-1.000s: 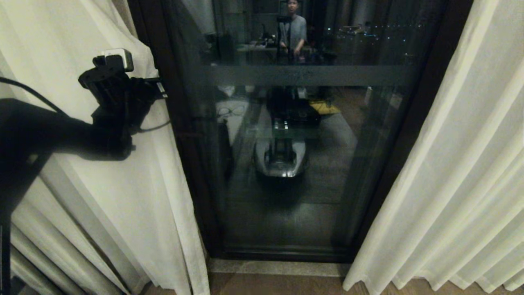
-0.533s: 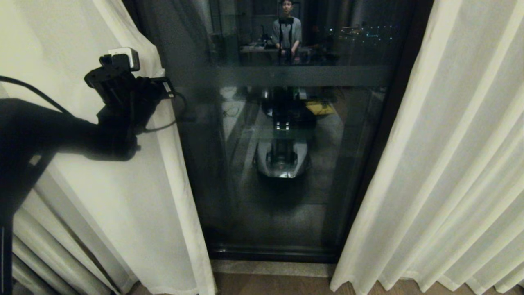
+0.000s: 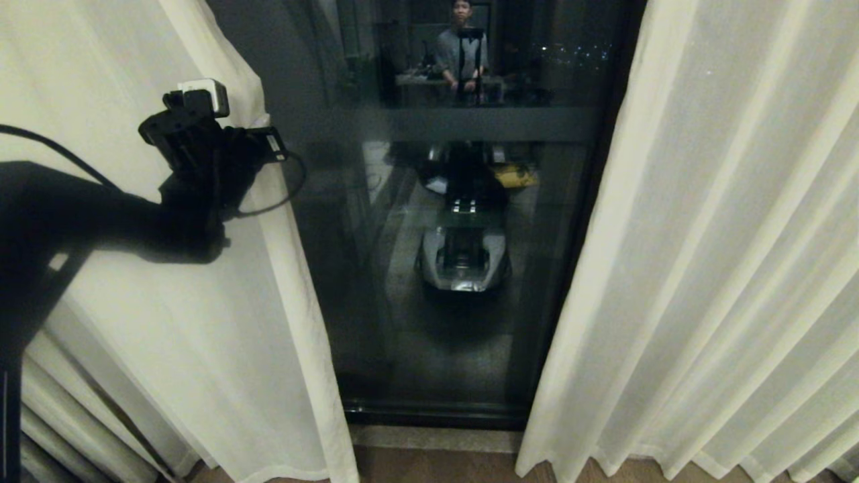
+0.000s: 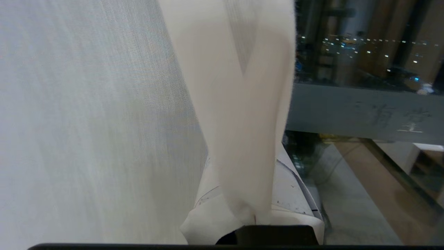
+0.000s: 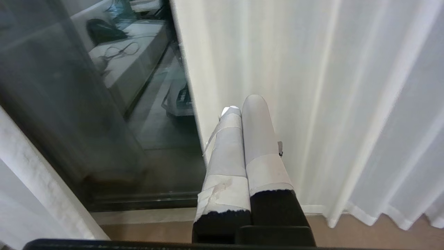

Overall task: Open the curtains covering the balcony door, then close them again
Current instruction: Close the inner curtains on both sides

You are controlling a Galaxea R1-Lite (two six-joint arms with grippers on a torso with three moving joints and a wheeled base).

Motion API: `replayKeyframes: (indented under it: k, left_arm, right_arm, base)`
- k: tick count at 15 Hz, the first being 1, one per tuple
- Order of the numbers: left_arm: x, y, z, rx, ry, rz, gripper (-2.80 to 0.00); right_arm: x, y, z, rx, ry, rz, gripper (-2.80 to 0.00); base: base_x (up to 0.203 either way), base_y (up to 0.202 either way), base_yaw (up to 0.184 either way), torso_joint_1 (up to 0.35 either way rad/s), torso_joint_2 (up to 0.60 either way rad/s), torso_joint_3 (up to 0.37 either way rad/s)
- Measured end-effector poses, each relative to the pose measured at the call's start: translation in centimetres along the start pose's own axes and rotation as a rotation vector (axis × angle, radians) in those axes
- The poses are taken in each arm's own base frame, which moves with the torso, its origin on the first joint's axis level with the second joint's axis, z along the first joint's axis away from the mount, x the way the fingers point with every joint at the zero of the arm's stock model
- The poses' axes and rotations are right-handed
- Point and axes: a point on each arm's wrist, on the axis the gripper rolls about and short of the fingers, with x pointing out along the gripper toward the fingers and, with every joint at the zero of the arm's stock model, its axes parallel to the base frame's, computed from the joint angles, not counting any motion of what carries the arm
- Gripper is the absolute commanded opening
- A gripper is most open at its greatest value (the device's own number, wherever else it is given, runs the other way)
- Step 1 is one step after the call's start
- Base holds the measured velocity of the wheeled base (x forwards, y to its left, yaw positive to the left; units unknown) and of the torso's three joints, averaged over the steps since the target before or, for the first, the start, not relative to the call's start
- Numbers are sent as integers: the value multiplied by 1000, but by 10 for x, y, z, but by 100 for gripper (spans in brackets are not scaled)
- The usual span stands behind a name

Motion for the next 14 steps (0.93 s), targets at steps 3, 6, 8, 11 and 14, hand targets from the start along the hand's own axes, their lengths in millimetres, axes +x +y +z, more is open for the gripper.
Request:
replayKeyframes:
  k: [3, 6, 8, 11, 14]
  left_arm:
    - [0, -1, 0, -1, 0, -2, -280]
    - [0, -1, 0, -1, 1, -3, -280]
    - [-1, -4, -1, -3, 1, -9, -280]
    - [-1, -6, -1, -4, 2, -14, -280]
    - [-1, -6, -2, -4, 5, -14, -280]
  right_arm:
    - [0, 0, 0, 0, 0, 0, -280]
    - [0, 0, 0, 0, 0, -1, -280]
    - [0, 0, 0, 0, 0, -1, -280]
    - [0, 0, 0, 0, 0, -1, -280]
    - [0, 0, 0, 0, 0, 0, -280]
  base:
    - [0, -185, 4, 3, 1, 1]
    - [0, -185, 5, 2, 2, 2]
    - [0, -184, 3, 0, 4, 7]
    - [0, -185, 4, 0, 0, 2]
    - [0, -187, 2, 2, 4, 3]
